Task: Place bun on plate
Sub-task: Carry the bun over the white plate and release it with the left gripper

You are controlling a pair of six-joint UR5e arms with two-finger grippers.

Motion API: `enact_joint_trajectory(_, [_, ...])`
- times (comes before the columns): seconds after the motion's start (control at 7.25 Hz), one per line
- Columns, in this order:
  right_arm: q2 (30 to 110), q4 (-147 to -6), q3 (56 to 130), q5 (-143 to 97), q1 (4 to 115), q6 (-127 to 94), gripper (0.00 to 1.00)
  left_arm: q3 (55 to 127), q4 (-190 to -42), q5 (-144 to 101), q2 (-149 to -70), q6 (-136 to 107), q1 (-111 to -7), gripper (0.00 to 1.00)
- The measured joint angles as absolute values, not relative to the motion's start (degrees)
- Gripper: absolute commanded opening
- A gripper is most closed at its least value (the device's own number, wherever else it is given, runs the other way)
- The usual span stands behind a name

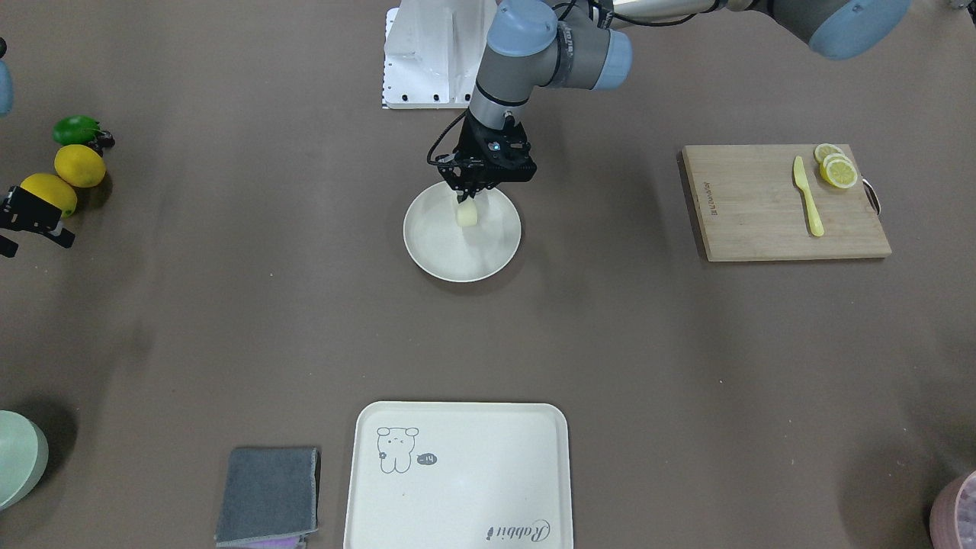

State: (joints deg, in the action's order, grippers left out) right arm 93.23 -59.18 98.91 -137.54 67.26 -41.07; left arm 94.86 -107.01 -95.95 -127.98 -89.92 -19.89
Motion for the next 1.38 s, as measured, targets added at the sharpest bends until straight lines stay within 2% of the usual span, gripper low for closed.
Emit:
enact_joint_trajectory(0.28, [94.3, -59.1, 99.1, -137.6, 68.6, -39.9, 1.0, 92.1, -107.2, -95.2, -129.5, -90.0, -19.1, 0.39])
enact_joint_trajectory(0.55, [94.5, -58.9, 99.3, -138.0, 69.0, -39.7, 1.0, 91.3, -107.2, -95.1, -129.7, -89.9, -19.0, 0.46])
enact_joint_trajectory(0.69, [94.6, -58.9, 99.3, -138.1, 69.0, -39.7, 1.0, 91.3, -107.0, -95.1, -129.8, -89.9, -19.0, 0.62])
enact_joint_trajectory(0.83, [94.6, -58.8, 99.4, -138.1, 69.0, -39.7, 1.0, 91.5, -106.9, -95.1, -129.8, -89.9, -19.1, 0.98])
enact_joint_trajectory(1.38, [94.9, -59.2, 99.2, -138.2, 71.1, -36.9, 1.0, 96.8, -106.3, -96.4, -127.5, -87.4, -22.3, 0.99])
